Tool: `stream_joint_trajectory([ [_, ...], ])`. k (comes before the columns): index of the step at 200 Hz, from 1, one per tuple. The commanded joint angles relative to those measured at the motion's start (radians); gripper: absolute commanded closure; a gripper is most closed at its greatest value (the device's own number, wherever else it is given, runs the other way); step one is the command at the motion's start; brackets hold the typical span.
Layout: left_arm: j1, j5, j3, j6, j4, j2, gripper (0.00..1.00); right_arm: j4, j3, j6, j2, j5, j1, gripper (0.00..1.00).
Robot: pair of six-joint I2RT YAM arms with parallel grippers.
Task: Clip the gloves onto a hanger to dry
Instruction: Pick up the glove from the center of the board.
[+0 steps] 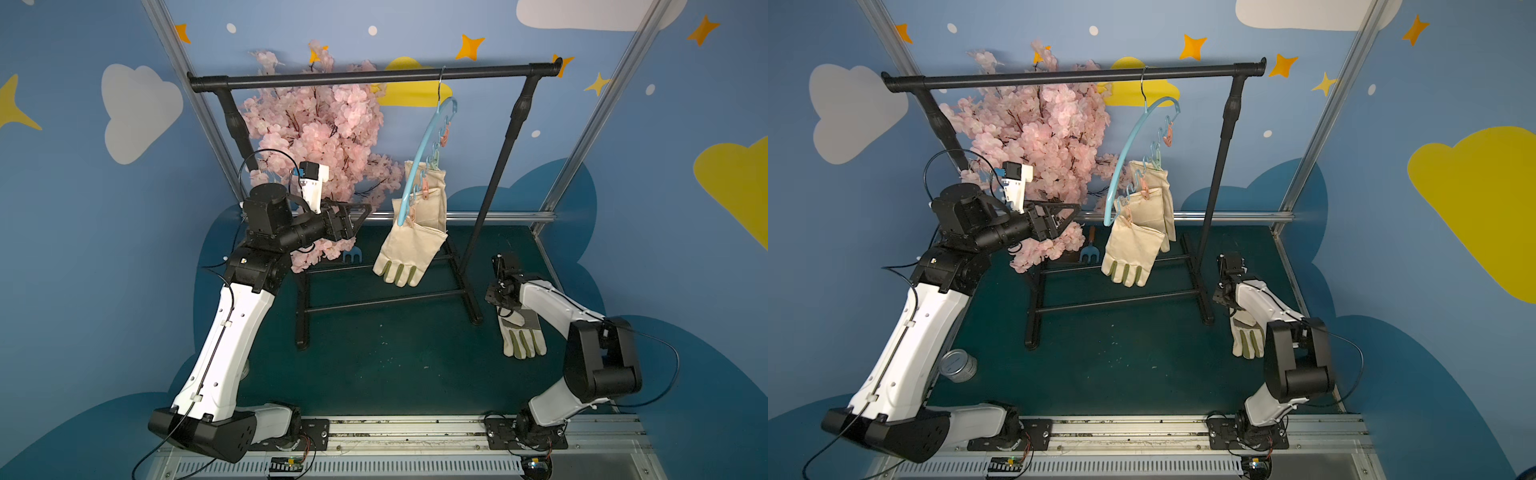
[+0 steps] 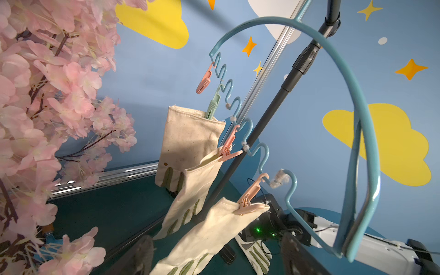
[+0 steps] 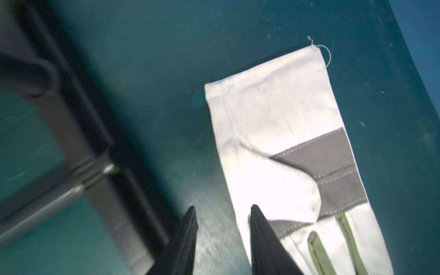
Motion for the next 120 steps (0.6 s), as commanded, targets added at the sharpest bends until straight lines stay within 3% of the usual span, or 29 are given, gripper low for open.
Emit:
stream_joint_trajectory([
  [1,-0.004,0.008,-0.007,0.009,-0.026,-0.028,0.16,-0.115,0.097,0.036,0.084,0.033,-0.031,0.62],
  [65,-0.003,0.003,-0.031,0.013,-0.034,-0.06,0.15,-0.291,0.284,0.024,0.325,-0.187,-0.129,0.56],
  [106,-0.001,-0.002,-0.037,0.02,-0.04,-0.073,0.15,-0.246,0.214,0.048,0.333,-0.236,-0.115,0.53],
  [112,-0.001,-0.002,-0.039,0.022,-0.04,-0.074,0.15,-0.242,0.204,0.047,0.335,-0.245,-0.115,0.58],
  [120,-0.001,-0.005,-0.04,0.025,-0.04,-0.076,0.15,-0.244,0.199,0.042,0.335,-0.253,-0.114,0.71],
])
